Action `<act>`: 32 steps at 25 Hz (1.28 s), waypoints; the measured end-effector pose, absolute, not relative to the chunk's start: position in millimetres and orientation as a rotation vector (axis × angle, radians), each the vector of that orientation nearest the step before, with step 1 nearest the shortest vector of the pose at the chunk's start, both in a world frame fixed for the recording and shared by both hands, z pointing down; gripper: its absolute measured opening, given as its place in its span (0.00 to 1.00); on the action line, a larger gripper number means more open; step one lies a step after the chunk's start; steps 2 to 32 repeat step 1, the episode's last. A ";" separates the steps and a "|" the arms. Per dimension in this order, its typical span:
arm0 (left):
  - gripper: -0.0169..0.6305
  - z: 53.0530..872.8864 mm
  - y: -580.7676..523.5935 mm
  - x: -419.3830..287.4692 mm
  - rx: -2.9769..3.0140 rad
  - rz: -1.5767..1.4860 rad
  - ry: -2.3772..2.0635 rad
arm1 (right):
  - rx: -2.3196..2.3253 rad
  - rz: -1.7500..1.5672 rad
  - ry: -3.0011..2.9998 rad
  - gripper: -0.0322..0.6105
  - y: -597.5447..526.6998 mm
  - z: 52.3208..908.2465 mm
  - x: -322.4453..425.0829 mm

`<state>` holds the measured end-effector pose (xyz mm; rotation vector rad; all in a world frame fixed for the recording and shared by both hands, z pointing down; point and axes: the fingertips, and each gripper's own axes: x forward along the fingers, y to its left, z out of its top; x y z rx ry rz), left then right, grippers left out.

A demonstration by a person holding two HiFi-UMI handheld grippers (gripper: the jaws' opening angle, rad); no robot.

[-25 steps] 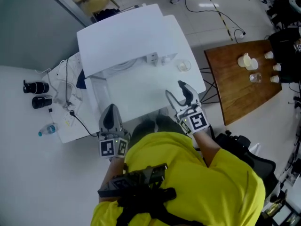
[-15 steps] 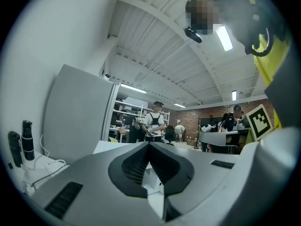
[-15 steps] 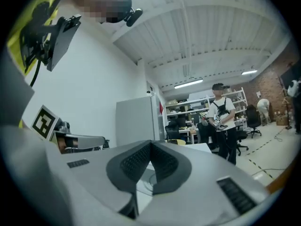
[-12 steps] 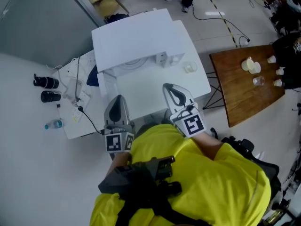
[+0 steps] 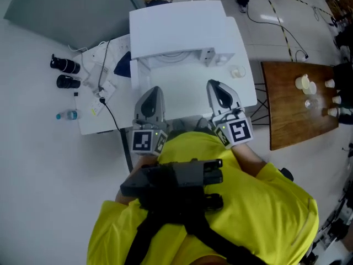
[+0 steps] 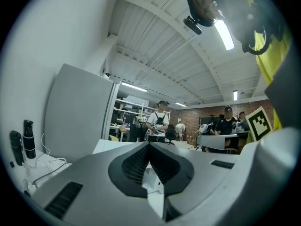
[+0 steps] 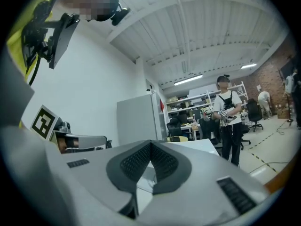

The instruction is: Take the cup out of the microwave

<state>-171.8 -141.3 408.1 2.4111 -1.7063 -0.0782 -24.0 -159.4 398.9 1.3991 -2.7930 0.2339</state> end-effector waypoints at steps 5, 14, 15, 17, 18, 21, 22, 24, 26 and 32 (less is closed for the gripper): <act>0.03 409.0 -140.9 -168.4 2.411 -0.082 -1.691 | 1.415 0.242 -2.774 0.06 -154.8 400.3 -19.4; 0.03 409.0 -140.9 -168.4 2.411 -0.082 -1.691 | 1.415 0.242 -2.774 0.06 -154.8 400.3 -19.4; 0.03 409.0 -140.9 -168.4 2.411 -0.082 -1.691 | 1.415 0.242 -2.774 0.06 -154.8 400.3 -19.4; 0.03 409.0 -140.9 -168.4 2.411 -0.082 -1.691 | 1.415 0.242 -2.774 0.06 -154.8 400.3 -19.4; 0.03 409.0 -140.9 -168.4 2.411 -0.082 -1.691 | 1.415 0.242 -2.774 0.06 -154.8 400.3 -19.4; 0.03 409.0 -140.9 -168.4 2.411 -0.082 -1.691 | 1.415 0.242 -2.774 0.06 -154.8 400.3 -19.4; 0.03 409.0 -140.9 -168.4 2.411 -0.082 -1.691 | 1.415 0.242 -2.774 0.06 -154.8 400.3 -19.4; 0.03 409.0 -140.9 -168.4 2.411 -0.082 -1.691 | 1.415 0.242 -2.774 0.06 -154.8 400.3 -19.4; 0.03 409.0 -140.9 -168.4 2.411 -0.082 -1.691 | 1.415 0.242 -2.774 0.06 -154.8 400.3 -19.4; 0.03 409.0 -140.9 -168.4 2.411 -0.082 -1.691 | 1.415 0.242 -2.774 0.06 -154.8 400.3 -19.4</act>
